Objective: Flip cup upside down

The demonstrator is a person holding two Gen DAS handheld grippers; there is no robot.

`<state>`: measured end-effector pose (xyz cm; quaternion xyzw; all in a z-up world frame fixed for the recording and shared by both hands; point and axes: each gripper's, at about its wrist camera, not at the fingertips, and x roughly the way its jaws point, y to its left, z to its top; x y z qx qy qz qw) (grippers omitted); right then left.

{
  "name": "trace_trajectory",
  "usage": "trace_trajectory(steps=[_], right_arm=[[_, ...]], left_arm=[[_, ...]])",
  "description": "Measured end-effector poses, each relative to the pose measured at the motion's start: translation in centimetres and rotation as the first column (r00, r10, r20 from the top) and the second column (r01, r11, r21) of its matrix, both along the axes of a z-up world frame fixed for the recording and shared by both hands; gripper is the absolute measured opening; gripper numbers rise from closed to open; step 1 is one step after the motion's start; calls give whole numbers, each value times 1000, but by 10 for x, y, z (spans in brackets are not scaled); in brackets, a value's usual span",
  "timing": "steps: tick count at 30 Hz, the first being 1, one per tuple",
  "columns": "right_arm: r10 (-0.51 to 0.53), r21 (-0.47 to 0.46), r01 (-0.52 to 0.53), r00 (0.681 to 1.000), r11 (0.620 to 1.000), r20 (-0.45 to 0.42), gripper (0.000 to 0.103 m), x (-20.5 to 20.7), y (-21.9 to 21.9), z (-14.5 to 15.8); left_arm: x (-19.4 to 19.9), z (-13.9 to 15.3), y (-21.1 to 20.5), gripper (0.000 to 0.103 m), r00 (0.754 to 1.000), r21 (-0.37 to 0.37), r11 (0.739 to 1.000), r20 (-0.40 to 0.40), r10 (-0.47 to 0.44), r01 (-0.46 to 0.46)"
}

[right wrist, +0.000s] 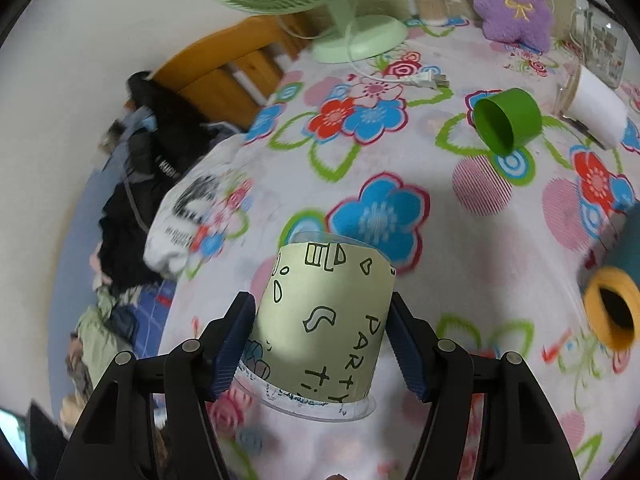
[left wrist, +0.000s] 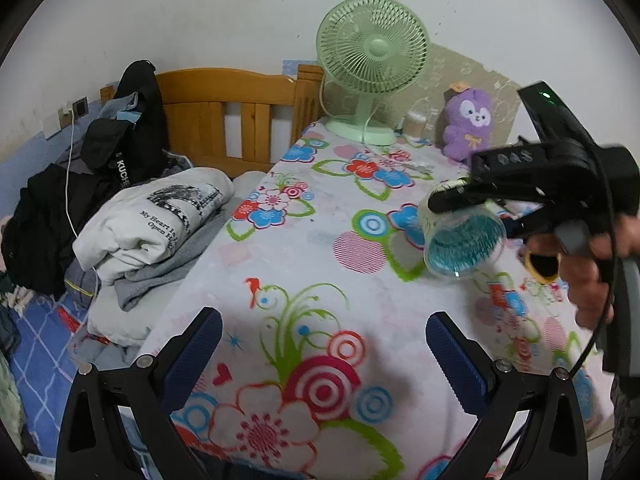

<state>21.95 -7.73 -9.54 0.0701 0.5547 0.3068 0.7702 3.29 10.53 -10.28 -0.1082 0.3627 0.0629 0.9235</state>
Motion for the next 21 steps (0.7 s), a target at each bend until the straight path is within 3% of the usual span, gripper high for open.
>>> trace_trajectory(steps=[9, 15, 21], right_arm=[[31, -48, -30, 999, 998, 12, 69, -62, -47, 2], [25, -94, -27, 999, 995, -20, 69, -84, -70, -19], [-23, -122, 19, 999, 992, -37, 69, -79, -85, -35]], left_arm=[[-35, 3, -24, 103, 998, -57, 996, 9, -62, 63], [-39, -3, -51, 103, 992, -35, 992, -21, -124, 123], [-32, -6, -71, 103, 984, -3, 985, -42, -173, 173]])
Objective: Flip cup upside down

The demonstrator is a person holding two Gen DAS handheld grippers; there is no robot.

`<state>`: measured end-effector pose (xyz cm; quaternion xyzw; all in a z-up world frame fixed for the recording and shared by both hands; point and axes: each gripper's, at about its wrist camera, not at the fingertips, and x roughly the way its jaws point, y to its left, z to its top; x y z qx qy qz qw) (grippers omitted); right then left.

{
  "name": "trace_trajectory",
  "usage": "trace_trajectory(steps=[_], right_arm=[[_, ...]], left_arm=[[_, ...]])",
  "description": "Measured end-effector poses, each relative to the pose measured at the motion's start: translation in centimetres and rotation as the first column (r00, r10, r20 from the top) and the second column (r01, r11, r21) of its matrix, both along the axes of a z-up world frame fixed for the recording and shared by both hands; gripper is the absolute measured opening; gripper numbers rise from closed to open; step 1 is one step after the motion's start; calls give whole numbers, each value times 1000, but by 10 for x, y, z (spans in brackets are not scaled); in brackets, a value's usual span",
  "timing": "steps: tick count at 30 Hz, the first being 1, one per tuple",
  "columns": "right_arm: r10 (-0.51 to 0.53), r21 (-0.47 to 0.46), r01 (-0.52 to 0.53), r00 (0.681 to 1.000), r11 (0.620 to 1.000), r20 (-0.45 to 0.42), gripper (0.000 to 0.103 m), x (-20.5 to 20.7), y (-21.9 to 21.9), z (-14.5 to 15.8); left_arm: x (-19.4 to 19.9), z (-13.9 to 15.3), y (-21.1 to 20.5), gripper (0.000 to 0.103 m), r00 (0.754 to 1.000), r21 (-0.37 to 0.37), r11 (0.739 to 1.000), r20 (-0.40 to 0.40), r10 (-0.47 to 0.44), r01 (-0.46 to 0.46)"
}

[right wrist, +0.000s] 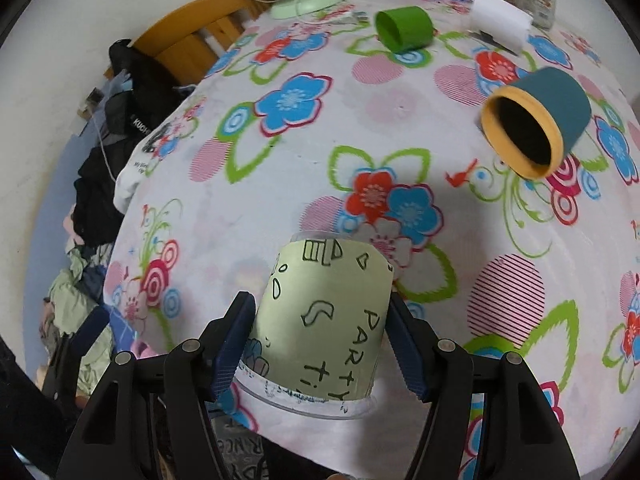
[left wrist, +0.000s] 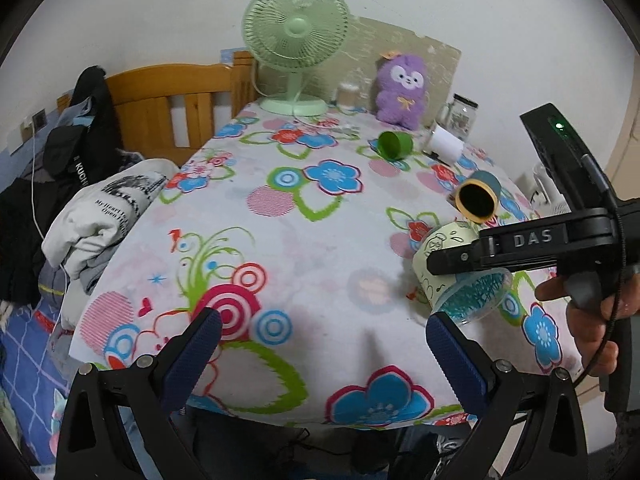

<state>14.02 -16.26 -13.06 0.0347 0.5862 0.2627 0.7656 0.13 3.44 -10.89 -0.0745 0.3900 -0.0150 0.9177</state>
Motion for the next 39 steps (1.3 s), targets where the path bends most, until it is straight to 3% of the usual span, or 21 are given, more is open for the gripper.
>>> trace_trajectory(steps=[5, 10, 20, 30, 39], right_arm=[[1, -19, 0, 1000, 1000, 20, 76, -2, 0, 4], [0, -20, 1, 999, 1000, 50, 92, -2, 0, 15], [-22, 27, 20, 994, 999, 105, 93, -8, -24, 41], [-129, 103, 112, 977, 988, 168, 94, -22, -98, 63], [-219, 113, 205, 967, 972, 131, 97, -29, -162, 39]], left_arm=[[3, 2, -8, 103, 1000, 10, 1000, 3, -16, 16], [5, 5, -9, 103, 1000, 17, 1000, 9, -15, 15], [9, 20, -17, 103, 999, 22, 999, 33, -24, 23], [18, 43, -45, 103, 996, 29, 998, 62, -57, 55], [43, 58, -81, 103, 992, 24, 994, 65, -106, 105]])
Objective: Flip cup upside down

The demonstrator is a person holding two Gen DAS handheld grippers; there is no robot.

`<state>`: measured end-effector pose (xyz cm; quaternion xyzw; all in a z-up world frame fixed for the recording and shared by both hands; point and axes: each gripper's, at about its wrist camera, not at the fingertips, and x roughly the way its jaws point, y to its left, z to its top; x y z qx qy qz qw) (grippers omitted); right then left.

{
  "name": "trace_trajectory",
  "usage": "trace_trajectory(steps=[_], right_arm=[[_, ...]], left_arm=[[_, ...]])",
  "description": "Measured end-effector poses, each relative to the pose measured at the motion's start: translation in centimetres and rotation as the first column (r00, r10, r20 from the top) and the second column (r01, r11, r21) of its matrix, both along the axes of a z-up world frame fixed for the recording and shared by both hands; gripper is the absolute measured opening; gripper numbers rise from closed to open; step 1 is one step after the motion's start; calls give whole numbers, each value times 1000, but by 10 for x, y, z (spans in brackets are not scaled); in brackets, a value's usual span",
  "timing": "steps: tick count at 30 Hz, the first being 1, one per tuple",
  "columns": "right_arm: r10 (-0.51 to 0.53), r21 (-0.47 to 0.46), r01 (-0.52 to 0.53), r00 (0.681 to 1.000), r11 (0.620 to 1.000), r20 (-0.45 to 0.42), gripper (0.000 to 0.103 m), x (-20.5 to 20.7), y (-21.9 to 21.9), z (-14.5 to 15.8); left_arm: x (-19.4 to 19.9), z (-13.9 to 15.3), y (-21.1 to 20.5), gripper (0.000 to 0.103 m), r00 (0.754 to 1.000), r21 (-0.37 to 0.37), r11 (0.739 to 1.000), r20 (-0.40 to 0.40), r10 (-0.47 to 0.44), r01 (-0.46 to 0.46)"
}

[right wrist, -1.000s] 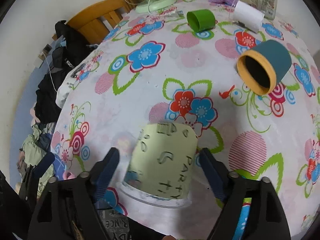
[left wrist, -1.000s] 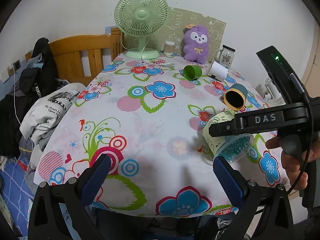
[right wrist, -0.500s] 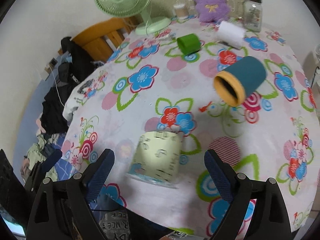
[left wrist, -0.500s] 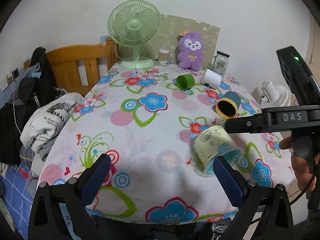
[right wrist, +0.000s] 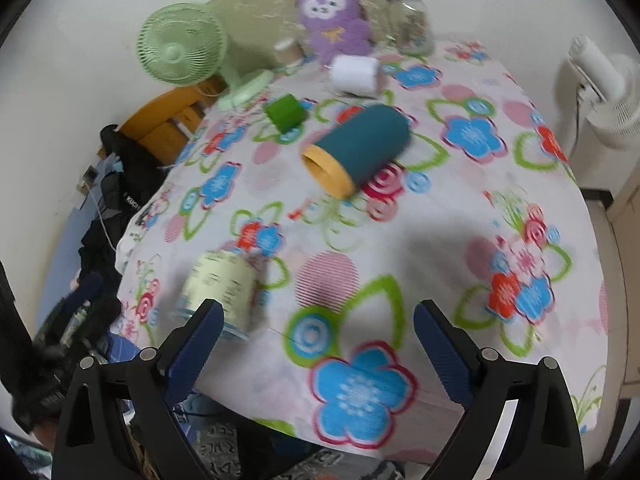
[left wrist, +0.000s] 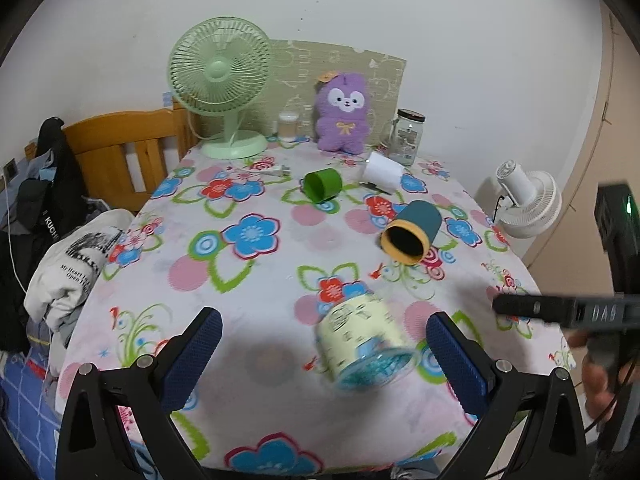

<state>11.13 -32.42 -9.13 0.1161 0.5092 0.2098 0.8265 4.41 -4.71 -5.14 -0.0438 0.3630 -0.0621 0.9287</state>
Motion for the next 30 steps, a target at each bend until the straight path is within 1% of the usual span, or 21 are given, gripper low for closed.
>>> trace_trajectory(steps=[3, 7, 13, 16, 20, 22, 25, 28, 30], right_arm=[[-13, 5, 13, 1000, 1000, -26, 97, -3, -13, -13], [-16, 10, 16, 999, 1000, -48, 97, -6, -21, -26], [-5, 14, 6, 999, 1000, -53, 97, -9, -25, -36], [4, 22, -3, 999, 1000, -52, 97, -9, -25, -38], [18, 25, -17, 998, 1000, -54, 97, -9, -22, -41], [23, 27, -22, 998, 999, -52, 97, -9, -22, -41], [29, 30, -28, 998, 999, -48, 97, -10, -22, -41], [31, 35, -29, 998, 999, -52, 97, -10, -23, -43], [31, 37, -29, 998, 999, -55, 97, -10, -24, -45]], left_arm=[[8, 1, -10, 103, 1000, -1, 1000, -5, -7, 7], [21, -4, -20, 103, 1000, 26, 1000, -18, -3, 4], [37, -12, -18, 103, 997, -4, 1000, -69, 18, -19], [48, -17, -17, 103, 994, -26, 999, -111, 23, -26], [65, -31, -16, 103, 979, -26, 998, -195, 56, -63], [70, -37, -17, 103, 974, -32, 998, -219, 54, -63], [79, -50, -21, 103, 959, -21, 997, -278, 62, -70], [89, -62, -21, 103, 942, -47, 997, -333, 43, -62], [95, -69, -25, 103, 928, -48, 998, -371, 24, -45]])
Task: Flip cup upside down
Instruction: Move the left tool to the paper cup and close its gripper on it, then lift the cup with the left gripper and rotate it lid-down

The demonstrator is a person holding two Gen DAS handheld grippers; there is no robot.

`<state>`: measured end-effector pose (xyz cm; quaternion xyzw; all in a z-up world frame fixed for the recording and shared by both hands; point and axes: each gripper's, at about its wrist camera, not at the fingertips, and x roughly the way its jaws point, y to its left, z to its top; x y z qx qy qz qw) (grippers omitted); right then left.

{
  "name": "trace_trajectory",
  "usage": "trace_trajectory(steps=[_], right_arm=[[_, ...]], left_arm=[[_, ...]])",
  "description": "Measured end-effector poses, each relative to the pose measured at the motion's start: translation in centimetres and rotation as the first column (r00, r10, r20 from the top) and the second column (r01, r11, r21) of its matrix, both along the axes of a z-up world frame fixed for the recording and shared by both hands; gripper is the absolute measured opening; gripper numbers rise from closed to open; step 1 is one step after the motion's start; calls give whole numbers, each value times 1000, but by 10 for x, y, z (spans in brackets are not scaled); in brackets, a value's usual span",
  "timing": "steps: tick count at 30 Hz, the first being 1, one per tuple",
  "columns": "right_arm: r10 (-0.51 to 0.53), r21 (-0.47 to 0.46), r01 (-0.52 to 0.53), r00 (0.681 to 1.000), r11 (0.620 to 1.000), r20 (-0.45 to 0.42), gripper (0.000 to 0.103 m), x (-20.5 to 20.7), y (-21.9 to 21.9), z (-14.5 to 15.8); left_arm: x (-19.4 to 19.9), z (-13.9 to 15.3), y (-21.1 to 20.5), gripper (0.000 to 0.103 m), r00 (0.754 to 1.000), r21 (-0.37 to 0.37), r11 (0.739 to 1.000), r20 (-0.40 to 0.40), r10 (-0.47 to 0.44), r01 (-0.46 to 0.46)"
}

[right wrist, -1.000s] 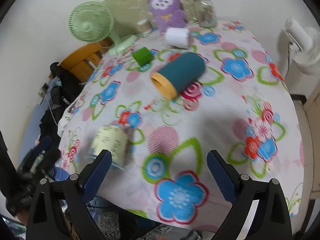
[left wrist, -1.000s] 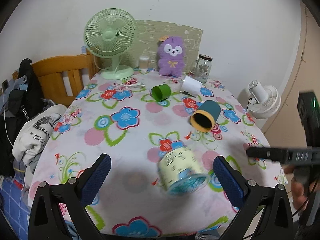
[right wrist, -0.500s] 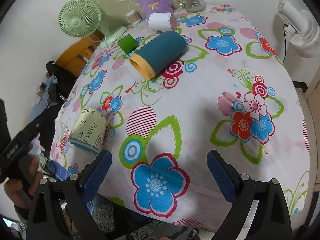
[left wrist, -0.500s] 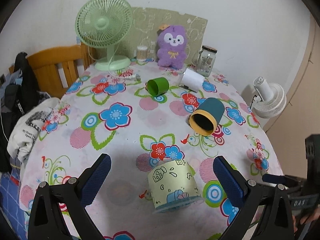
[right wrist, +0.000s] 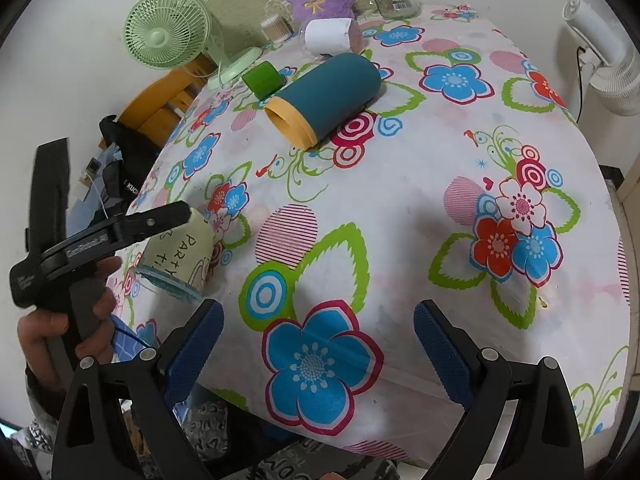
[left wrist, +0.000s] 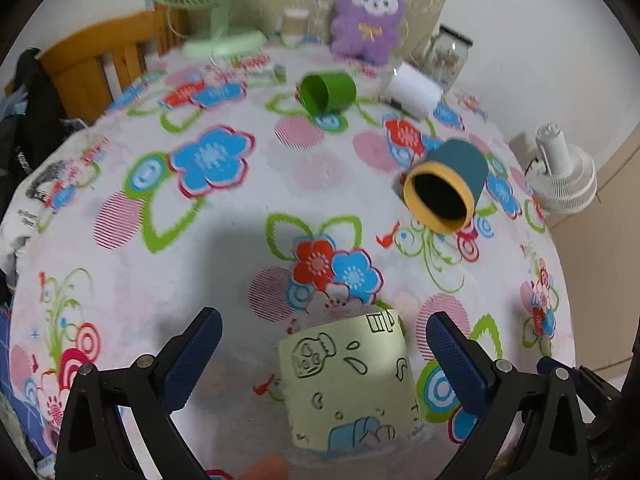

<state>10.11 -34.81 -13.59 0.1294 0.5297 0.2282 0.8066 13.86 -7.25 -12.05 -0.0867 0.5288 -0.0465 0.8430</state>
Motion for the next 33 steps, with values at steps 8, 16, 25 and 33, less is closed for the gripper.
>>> trace_trajectory(steps=[8, 16, 25, 33], right_arm=[[-8, 12, 8, 1000, 1000, -3, 97, -1, -6, -2], [-7, 22, 7, 1000, 1000, -1, 97, -2, -6, -2], [-5, 25, 5, 1000, 1000, 8, 97, -5, -5, 0], [12, 36, -14, 999, 999, 30, 97, -8, 2, 5]], left_arm=[[9, -14, -9, 97, 998, 9, 1000, -61, -23, 24], [11, -21, -11, 70, 995, -2, 999, -92, -35, 35], [4, -3, -2, 60, 1000, -25, 1000, -20, -19, 19], [-13, 38, 9, 60, 978, 23, 999, 208, 23, -29]])
